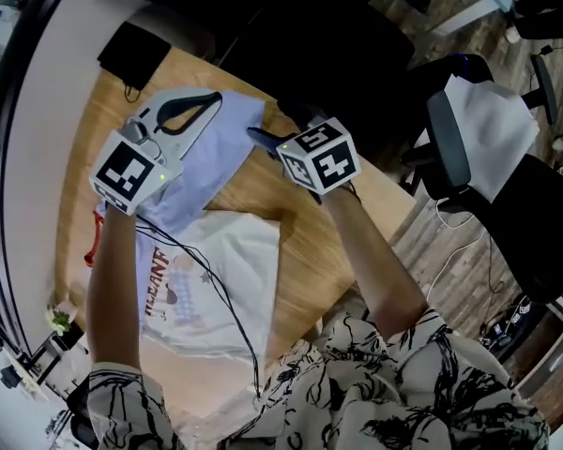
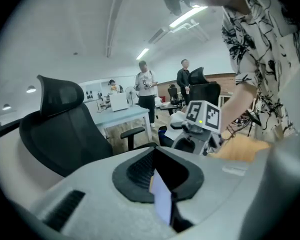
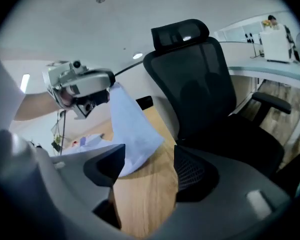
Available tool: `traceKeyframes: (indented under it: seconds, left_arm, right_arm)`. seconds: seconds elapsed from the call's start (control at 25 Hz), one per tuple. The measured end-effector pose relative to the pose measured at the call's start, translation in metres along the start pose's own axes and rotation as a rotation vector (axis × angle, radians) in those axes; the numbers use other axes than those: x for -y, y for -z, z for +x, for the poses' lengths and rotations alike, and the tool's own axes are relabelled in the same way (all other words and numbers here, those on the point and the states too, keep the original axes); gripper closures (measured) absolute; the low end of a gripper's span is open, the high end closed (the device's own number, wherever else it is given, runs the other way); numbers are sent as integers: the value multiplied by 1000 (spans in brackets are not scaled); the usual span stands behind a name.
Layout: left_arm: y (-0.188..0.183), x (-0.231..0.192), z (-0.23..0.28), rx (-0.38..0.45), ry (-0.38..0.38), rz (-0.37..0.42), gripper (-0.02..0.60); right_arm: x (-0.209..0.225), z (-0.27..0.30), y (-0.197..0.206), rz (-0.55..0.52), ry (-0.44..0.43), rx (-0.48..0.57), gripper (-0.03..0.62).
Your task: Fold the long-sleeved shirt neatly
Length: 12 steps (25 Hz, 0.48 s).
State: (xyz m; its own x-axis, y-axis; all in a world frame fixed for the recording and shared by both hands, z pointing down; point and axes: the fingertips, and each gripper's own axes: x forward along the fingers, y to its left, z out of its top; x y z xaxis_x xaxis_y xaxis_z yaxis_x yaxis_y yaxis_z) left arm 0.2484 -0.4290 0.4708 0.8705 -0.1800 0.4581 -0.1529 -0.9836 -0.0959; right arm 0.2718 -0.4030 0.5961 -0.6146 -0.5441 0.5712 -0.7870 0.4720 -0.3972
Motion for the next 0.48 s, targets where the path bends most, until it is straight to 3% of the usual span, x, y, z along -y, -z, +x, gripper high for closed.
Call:
traceKeyframes:
  seconds: [0.12,0.28,0.48]
  left_arm:
    - [-2,11,-13,16,35,24,575]
    - [-7,23,-26,55,57,33,575]
    - [-14,43,-45,104,114,31,575]
  right_arm:
    - [-8,-2,-17,18,-142,58,278]
    - [-16,4,-22,31,-277,23,346]
    - [-41,3,-30,171,-561,2,365]
